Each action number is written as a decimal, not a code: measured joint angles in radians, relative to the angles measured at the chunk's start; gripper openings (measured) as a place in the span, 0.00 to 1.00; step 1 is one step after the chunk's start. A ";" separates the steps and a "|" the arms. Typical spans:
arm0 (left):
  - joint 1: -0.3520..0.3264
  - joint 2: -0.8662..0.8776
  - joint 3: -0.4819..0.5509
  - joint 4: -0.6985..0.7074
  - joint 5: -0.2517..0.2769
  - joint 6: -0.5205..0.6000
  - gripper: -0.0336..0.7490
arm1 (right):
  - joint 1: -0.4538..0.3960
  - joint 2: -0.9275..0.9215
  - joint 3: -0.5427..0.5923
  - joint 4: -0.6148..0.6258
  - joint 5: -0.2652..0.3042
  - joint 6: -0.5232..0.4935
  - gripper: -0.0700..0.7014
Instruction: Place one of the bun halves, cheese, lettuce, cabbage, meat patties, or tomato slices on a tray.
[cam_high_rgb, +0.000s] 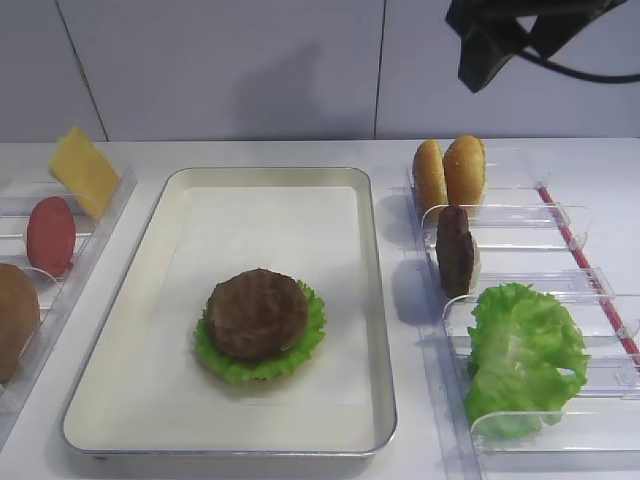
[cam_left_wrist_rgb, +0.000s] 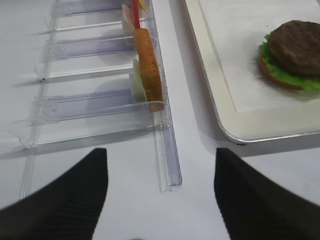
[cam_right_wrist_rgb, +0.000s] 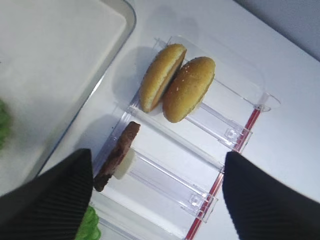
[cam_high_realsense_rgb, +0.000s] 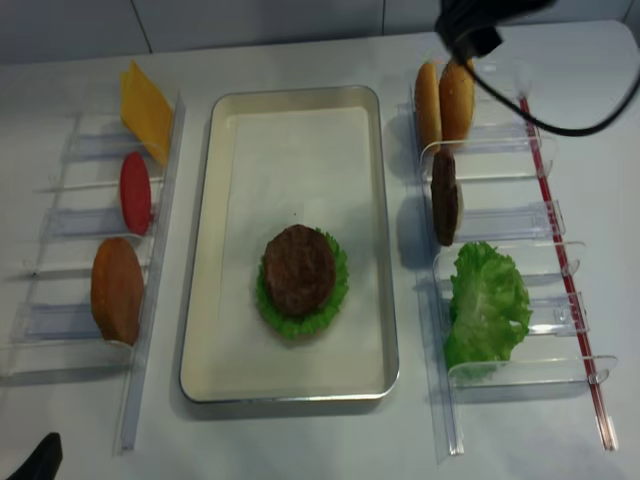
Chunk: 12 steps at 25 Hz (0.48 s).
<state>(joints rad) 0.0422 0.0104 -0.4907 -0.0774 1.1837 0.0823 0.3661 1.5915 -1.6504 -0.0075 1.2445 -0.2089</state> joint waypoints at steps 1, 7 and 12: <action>0.000 0.000 0.000 0.000 0.000 0.000 0.59 | 0.000 -0.026 0.002 0.008 0.000 0.003 0.80; 0.000 0.000 0.000 0.000 0.000 0.000 0.59 | 0.000 -0.206 0.140 0.035 0.009 0.007 0.80; 0.000 0.000 0.000 0.000 0.000 0.000 0.59 | 0.000 -0.387 0.311 0.035 0.011 0.015 0.80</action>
<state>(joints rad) 0.0422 0.0104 -0.4907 -0.0774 1.1837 0.0823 0.3661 1.2043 -1.3391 0.0273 1.2558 -0.1941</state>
